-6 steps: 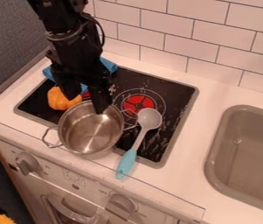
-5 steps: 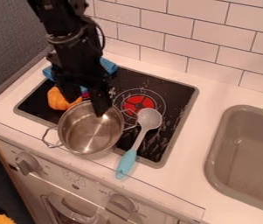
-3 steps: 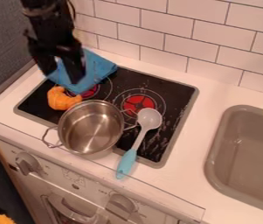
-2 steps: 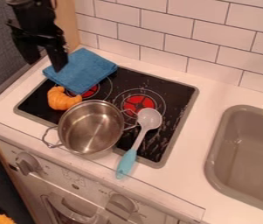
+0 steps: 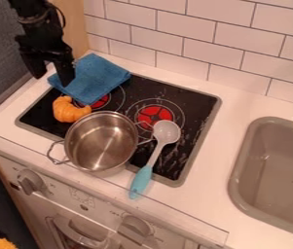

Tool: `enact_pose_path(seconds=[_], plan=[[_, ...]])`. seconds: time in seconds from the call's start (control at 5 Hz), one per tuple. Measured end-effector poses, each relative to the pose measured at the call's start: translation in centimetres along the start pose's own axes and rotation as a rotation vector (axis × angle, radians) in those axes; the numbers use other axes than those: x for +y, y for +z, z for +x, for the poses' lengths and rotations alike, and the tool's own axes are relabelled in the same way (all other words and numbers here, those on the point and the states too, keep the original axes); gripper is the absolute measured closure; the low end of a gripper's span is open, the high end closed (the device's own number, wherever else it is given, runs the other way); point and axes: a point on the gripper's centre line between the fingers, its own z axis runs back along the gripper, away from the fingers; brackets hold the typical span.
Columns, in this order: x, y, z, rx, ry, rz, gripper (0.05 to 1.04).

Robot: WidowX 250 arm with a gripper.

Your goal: Move the blue cloth from top left to the center top

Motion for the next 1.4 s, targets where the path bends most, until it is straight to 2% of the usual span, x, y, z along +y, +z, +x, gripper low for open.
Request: enact_pose_path(seconds=[0.2,0.4,0.8,1.0,1.2,1.4], plan=[[-0.5,-1.7,1.3,-0.035,0.044,0.040,0.084],[-1.5,-2.2,2.8,-0.036,0.006,0.062,0.084],[-4.9,-3.2,2.9,0.022,-0.037,0.061,0.084],[-6.8,-3.2,2.2,0.013,-0.018,0.031,0.084],[-11.1,-3.0,1.6,0.007,-0.039,-0.027,0.084],[-15.8,-2.7,2.3,0.012,-0.084,-0.074,0.084]])
